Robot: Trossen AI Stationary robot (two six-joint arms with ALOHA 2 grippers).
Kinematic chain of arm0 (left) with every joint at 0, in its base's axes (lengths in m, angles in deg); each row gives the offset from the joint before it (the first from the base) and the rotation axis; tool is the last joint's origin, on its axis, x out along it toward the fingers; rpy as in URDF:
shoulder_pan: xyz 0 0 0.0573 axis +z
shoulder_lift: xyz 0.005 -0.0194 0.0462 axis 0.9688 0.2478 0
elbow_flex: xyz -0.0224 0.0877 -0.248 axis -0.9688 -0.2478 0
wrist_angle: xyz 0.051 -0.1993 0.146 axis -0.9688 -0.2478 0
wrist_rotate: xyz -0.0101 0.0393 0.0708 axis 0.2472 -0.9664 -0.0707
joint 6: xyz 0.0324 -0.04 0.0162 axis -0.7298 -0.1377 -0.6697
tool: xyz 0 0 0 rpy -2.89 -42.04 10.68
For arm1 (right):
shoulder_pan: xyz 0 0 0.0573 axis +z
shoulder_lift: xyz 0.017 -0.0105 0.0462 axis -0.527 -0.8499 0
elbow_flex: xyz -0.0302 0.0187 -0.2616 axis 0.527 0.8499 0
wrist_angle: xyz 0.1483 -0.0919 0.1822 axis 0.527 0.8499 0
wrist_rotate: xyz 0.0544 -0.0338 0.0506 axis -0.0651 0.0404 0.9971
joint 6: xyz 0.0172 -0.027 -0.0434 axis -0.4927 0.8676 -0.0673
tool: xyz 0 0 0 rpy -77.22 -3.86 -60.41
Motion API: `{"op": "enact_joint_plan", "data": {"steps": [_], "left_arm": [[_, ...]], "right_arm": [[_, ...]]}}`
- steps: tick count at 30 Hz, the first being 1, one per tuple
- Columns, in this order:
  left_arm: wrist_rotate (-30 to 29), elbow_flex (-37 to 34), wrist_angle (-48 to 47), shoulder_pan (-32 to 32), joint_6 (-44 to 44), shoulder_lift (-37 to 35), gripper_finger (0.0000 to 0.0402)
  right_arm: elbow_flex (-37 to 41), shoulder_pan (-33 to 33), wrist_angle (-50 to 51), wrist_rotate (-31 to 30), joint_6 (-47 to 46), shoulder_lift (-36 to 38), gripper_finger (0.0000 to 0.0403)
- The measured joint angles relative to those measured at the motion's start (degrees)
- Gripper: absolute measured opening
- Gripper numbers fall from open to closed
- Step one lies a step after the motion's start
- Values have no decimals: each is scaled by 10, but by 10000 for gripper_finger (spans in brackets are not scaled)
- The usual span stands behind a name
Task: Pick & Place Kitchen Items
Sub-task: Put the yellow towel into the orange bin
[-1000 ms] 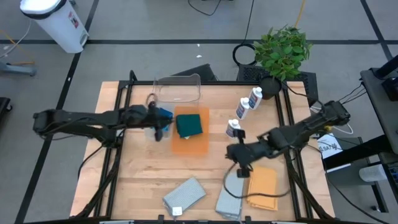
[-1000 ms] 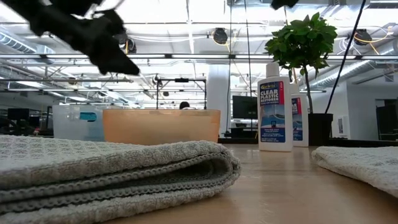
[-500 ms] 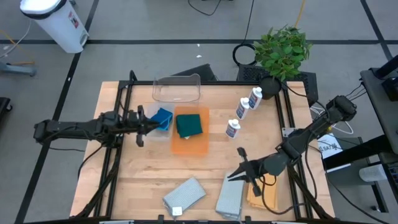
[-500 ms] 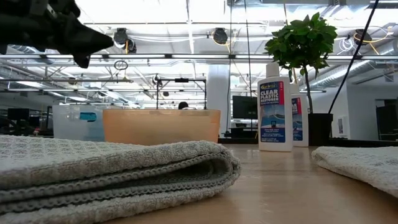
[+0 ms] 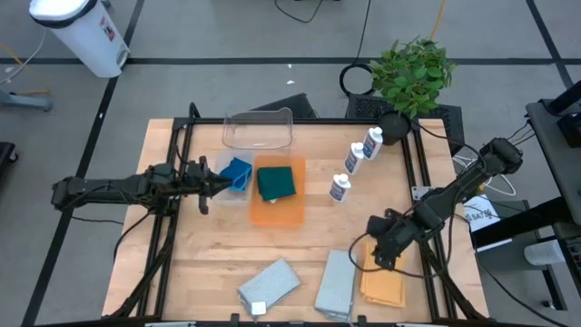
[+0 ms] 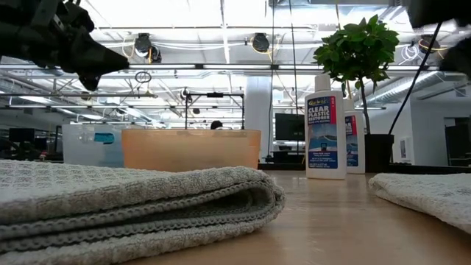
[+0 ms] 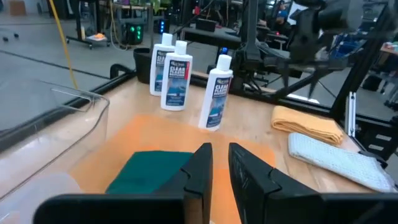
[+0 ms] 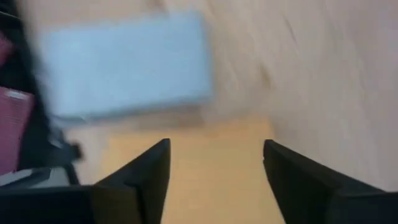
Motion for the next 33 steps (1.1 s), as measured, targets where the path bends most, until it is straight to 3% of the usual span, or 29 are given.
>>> {"op": "enact_joint_plan", "data": {"steps": [4,17,26,33], "left_arm": [[0,0,-1,0,2,0,58],[0,0,-12,0,0,0,58],[0,0,-12,0,-1,0,58],[0,0,-16,0,-1,0,58]], "right_arm": [[34,0,10,51,-26,0,250],[155,-5,-54,90,-6,0,232],[258,-5,-288,189,-16,2,206],[287,-6,-370,193,-19,1,167]]}}
